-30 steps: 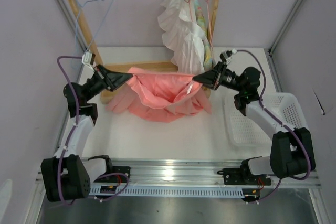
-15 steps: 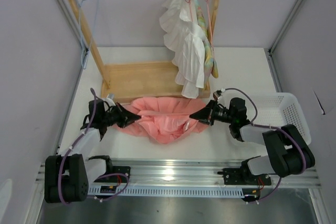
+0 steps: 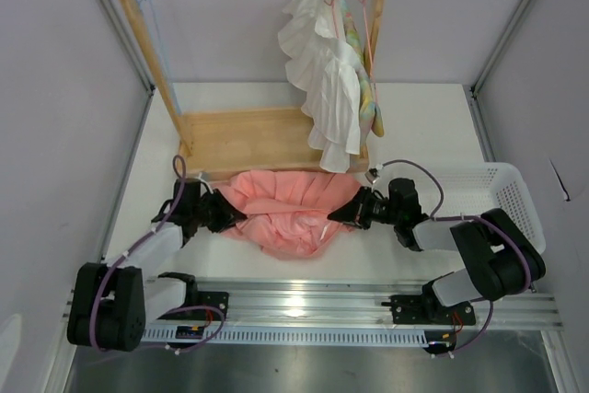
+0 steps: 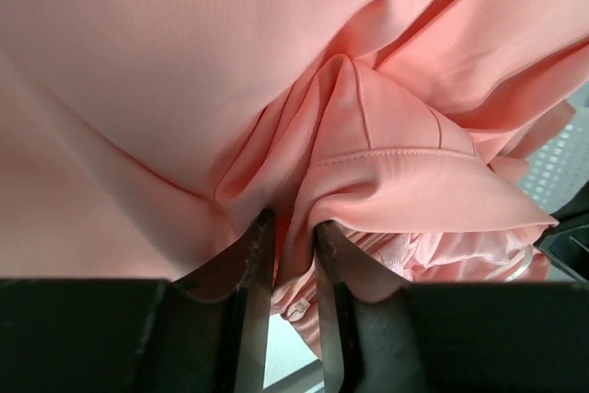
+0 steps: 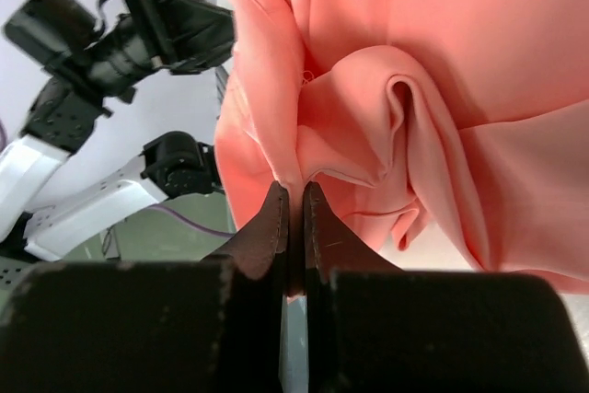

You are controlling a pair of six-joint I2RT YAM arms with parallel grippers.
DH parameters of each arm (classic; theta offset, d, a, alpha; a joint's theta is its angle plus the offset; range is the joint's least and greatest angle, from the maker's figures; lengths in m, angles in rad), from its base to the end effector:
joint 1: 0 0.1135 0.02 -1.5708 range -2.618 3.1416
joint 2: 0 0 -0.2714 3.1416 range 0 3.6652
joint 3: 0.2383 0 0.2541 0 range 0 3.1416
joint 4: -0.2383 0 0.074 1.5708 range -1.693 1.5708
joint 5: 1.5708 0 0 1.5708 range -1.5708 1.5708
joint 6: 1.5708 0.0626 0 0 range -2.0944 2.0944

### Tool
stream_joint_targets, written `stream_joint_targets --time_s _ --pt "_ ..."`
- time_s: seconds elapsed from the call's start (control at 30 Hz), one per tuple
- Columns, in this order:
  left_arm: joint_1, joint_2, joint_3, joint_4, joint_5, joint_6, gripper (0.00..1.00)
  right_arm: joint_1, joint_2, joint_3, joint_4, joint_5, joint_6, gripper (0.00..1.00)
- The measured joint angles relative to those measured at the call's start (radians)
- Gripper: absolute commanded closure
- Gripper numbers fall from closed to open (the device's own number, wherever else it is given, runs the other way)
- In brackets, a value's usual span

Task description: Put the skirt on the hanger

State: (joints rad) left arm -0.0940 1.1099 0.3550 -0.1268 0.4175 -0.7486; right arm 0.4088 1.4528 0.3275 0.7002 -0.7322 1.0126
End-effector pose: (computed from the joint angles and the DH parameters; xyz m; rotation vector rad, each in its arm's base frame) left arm 0.2004 -0.0444 0.1298 -0.6348 2.4714 -0.8652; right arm 0.2205 0.1411 0.1363 0.1353 2.2710 1.5710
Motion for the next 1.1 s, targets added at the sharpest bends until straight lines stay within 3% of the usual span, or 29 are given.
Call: stream_joint_targets --time_s 0.23,0.7,1.1 --pt "-0.004 -0.154 0.129 -0.178 -0.119 0.108 0.49 0.009 -0.026 0.003 -0.061 0.023 -0.042 1.00" --pt "-0.004 -0.275 0.288 -0.386 -0.079 0.237 0.46 0.042 -0.157 0.085 -0.216 0.061 -0.081 1.00" --pt "-0.040 -0.425 0.417 -0.390 0.102 0.304 0.45 0.081 -0.176 0.119 -0.285 0.082 -0.100 1.00"
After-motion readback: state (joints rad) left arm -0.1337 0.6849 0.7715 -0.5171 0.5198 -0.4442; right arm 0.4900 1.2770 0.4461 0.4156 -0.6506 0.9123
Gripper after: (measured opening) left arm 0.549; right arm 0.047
